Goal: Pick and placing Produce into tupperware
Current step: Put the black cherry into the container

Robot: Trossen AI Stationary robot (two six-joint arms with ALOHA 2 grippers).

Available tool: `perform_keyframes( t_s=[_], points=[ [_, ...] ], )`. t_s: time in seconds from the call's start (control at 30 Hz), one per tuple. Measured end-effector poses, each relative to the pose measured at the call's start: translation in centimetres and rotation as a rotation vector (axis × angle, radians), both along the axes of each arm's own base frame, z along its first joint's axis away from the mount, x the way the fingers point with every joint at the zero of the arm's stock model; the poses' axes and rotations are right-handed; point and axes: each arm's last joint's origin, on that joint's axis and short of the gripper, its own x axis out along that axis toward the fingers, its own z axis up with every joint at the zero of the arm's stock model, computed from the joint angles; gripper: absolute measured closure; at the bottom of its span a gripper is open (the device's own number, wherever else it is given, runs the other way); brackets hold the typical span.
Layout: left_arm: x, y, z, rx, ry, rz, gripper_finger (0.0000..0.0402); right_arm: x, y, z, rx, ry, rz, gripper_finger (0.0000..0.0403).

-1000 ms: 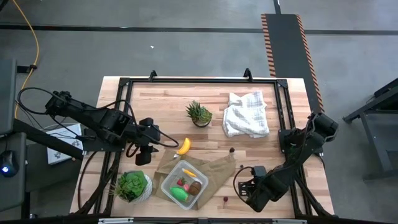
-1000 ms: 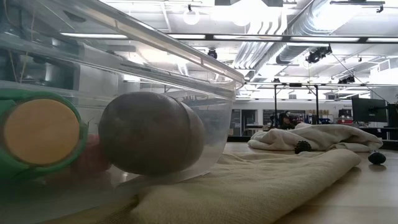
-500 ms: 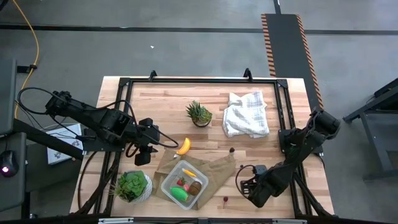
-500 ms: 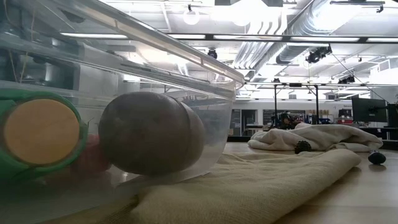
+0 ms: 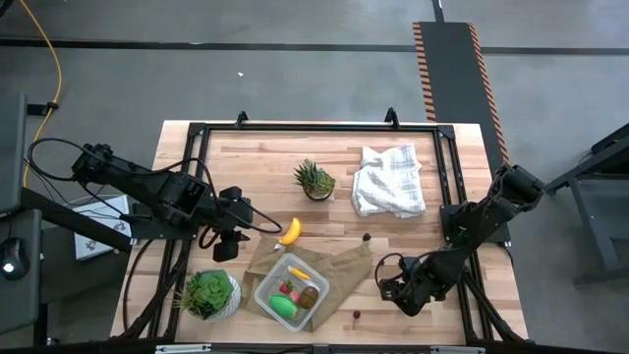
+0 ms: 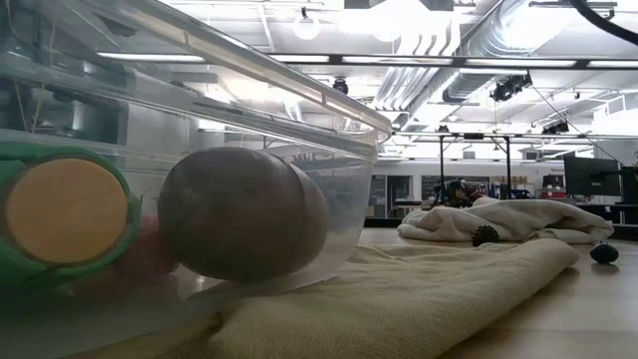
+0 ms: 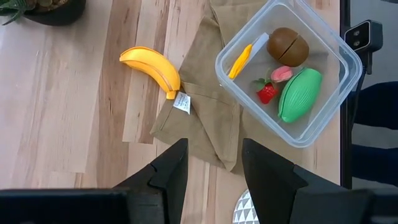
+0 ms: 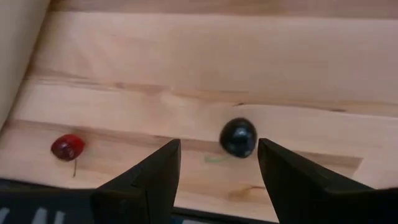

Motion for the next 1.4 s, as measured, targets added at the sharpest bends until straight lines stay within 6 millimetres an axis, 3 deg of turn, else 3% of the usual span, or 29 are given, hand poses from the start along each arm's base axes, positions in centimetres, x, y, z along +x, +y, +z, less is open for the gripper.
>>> perform_keyframes(
  t_s=[0.5, 0.8, 1.4],
  points=[
    [0.0, 0.1, 0.0, 0.023, -0.006, 0.013, 0.0263, -0.2, 0.0, -0.4, 0.019, 0.073, 0.012, 0.0236],
    [0.0, 0.1, 0.0, 0.025, -0.006, 0.008, 0.0264, 0.4, 0.8, -1.8, 0.028, 0.064, 0.016, 0.0238],
    [0.0, 0.1, 0.0, 0.026, -0.005, 0.006, 0.0264, 0.4, 0.9, -1.8, 0.03, 0.061, 0.021, 0.0238]
  ],
)
